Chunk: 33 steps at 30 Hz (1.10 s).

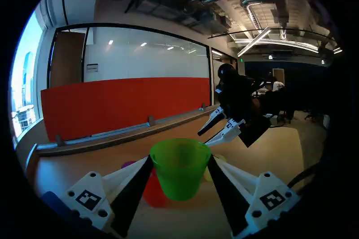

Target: Pour water

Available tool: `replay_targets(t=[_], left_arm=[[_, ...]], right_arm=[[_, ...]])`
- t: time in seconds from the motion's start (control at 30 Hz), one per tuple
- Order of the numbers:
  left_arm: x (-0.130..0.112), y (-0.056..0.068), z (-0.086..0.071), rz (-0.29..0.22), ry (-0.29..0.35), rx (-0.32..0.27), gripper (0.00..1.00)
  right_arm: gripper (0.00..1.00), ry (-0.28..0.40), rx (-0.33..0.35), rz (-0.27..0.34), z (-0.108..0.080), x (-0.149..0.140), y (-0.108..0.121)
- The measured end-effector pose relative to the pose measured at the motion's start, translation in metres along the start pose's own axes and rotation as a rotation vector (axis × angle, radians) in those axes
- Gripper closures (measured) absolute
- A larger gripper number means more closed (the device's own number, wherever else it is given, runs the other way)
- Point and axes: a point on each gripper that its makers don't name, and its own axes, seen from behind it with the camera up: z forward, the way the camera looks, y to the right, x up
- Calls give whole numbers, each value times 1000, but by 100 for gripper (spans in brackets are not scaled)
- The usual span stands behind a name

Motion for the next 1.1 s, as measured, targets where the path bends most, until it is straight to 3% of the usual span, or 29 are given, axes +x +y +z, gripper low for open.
replay_targets(t=[0.6,1.1], left_arm=[[-4,-2,-2,-7,-7,-4,13],[-8,-5,-2,-12,-13,-2,13]], right_arm=[[0,-73,-30,117,25,-15,12],[0,-97,-42,123,48,-22,20]])
